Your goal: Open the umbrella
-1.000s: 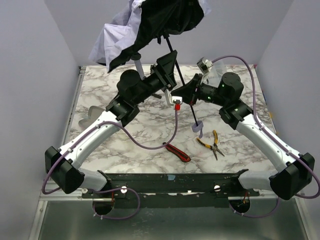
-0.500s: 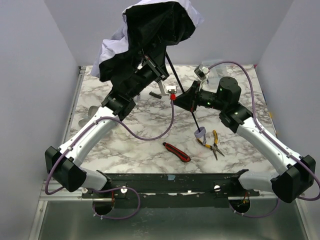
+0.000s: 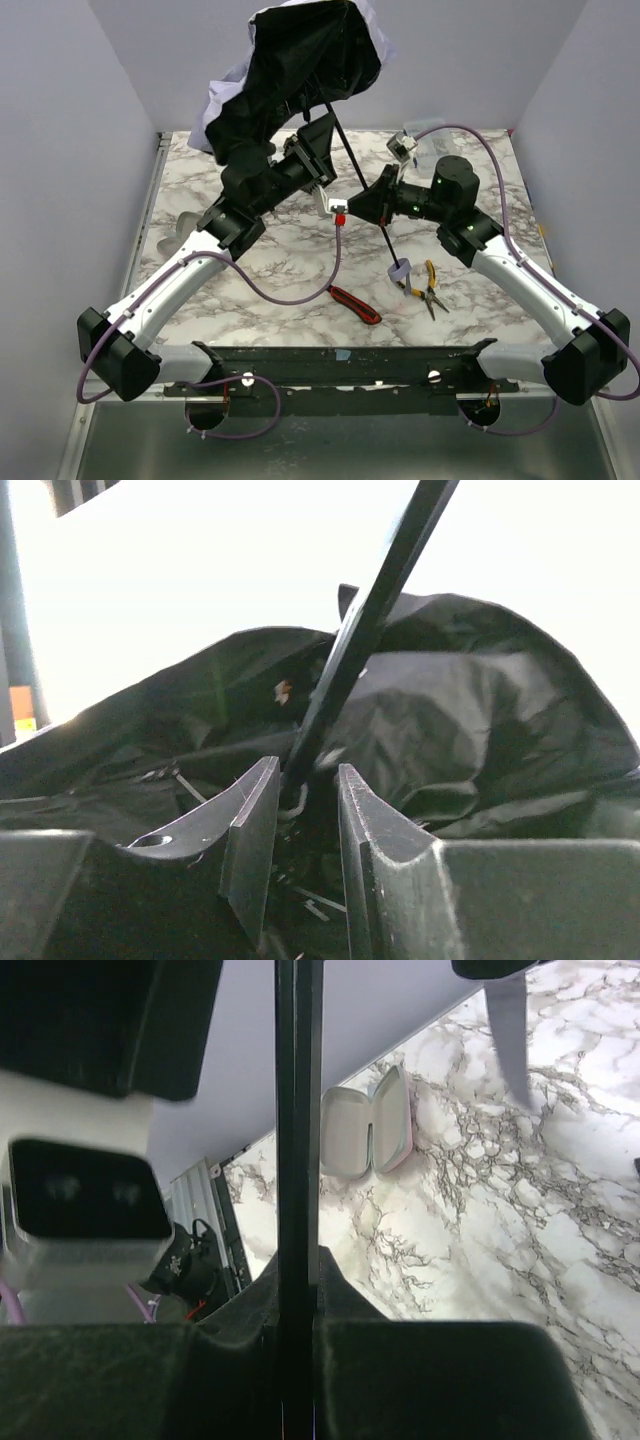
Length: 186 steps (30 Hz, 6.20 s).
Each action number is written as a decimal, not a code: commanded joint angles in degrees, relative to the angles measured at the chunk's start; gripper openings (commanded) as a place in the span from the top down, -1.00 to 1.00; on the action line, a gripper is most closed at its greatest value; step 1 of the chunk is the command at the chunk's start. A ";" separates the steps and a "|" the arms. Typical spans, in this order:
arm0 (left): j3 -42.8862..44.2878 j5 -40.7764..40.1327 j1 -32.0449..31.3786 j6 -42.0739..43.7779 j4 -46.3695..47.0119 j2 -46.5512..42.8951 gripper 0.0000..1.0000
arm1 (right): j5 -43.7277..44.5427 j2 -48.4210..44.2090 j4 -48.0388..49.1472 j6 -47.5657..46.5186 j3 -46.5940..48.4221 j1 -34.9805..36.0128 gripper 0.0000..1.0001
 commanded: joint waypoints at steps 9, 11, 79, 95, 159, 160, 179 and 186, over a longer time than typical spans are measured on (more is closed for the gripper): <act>1.53 0.08 -1.19 -1.84 -3.19 2.05 0.36 | -2.57 -3.71 6.41 -2.29 -0.30 -0.09 0.99; 2.44 0.03 -1.19 -2.10 -3.46 2.74 0.36 | -3.10 -4.04 6.54 -2.45 -0.63 -0.07 0.99; 26.65 -14.65 22.62 4.15 18.90 19.02 0.53 | 6.52 -10.22 -43.54 -46.64 -15.15 -0.07 0.99; 29.10 -16.08 28.12 3.55 20.87 21.53 0.50 | 7.72 -11.09 -41.40 -45.91 -13.73 -0.11 0.99; 7.45 -5.13 25.95 -10.37 4.82 9.65 0.59 | 1.47 -12.47 -21.93 -25.27 -4.21 -0.11 1.00; 8.68 -5.57 26.62 -10.59 4.96 10.24 0.66 | 1.58 -12.67 -22.55 -25.60 -4.35 -0.10 1.00; 7.08 11.47 16.71 -2.10 7.74 7.92 1.00 | 1.96 -3.57 -10.96 -15.14 0.34 -0.11 -0.56; 2.42 16.68 12.75 3.39 6.02 6.08 1.00 | 5.47 1.49 -11.06 -16.69 6.10 -0.07 -0.34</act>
